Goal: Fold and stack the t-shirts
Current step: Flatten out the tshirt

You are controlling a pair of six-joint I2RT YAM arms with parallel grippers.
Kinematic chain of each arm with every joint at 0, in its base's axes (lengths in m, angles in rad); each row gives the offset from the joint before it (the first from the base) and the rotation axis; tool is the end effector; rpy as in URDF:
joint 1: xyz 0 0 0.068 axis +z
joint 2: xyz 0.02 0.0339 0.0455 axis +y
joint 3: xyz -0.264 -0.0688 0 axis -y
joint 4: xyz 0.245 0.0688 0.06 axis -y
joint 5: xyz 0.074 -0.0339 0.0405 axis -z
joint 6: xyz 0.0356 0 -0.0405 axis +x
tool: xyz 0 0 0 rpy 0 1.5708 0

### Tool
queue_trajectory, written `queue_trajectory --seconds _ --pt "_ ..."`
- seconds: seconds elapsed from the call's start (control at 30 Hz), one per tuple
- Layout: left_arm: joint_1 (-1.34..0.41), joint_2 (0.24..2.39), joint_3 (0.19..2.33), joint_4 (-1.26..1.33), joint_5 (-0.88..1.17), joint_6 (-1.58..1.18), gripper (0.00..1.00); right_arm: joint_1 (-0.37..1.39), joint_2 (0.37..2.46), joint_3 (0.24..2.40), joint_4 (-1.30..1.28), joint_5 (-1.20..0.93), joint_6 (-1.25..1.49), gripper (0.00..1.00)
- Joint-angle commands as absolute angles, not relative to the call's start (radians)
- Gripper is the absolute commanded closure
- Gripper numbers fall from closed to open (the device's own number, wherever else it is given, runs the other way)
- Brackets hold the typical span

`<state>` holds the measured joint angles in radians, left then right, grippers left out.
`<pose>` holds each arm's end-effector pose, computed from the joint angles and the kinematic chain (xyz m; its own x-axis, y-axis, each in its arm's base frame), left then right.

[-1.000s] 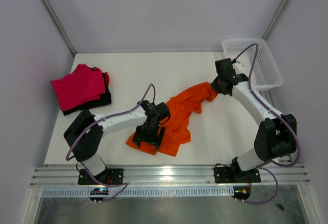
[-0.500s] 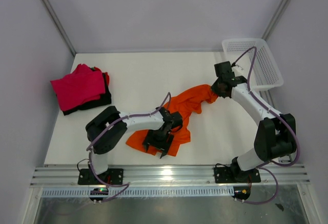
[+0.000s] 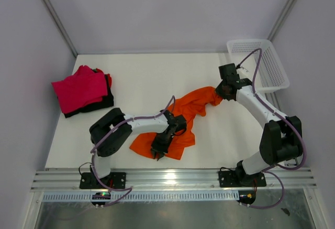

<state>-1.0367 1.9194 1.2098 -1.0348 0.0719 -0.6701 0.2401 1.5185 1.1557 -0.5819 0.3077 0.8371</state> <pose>0.1588 -0.2735 0.1397 -0.9222 0.3425 0.1793 0.3565 0.9329 0.0518 0.3132 0.0656 0.2588 -0.5673 0.5898 -0.5747 0.5482 0.7912 0.2709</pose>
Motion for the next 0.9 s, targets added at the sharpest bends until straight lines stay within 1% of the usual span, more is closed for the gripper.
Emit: queue_trajectory --seconds 0.0,0.03,0.07,0.1,0.3,0.33,0.4,0.57,0.87 --pt "-1.042 1.951 1.22 -0.977 0.052 -0.661 0.79 0.239 1.483 1.141 -0.542 0.308 0.847 0.97" --pt "-1.042 1.954 1.22 -0.979 0.052 -0.663 0.94 0.239 1.485 1.14 -0.538 0.304 0.847 0.97" --pt "-1.042 1.956 1.221 -0.977 0.052 -0.663 0.99 0.239 1.485 1.137 -0.538 0.302 0.847 0.97" --pt "-1.042 1.956 1.221 -0.977 0.049 -0.664 1.0 0.239 1.483 1.135 -0.537 0.302 0.847 0.97" --pt "-1.042 1.948 1.268 -1.035 0.009 -0.644 1.0 0.239 1.473 1.121 -0.526 0.302 0.838 0.97" --pt "-1.042 1.947 1.302 -1.051 -0.042 -0.631 1.0 0.239 1.471 1.12 -0.526 0.302 0.835 0.97" --pt "-1.042 1.942 1.34 -1.101 -0.07 -0.618 1.0 0.239 1.471 1.118 -0.526 0.305 0.831 0.97" --pt "-1.035 1.927 1.503 -1.21 -0.158 -0.588 1.0 0.239 1.473 1.112 -0.52 0.308 0.825 0.97" --pt "-0.94 1.876 1.851 -1.426 -0.299 -0.568 1.0 0.239 1.512 1.115 -0.503 0.29 0.818 0.97"
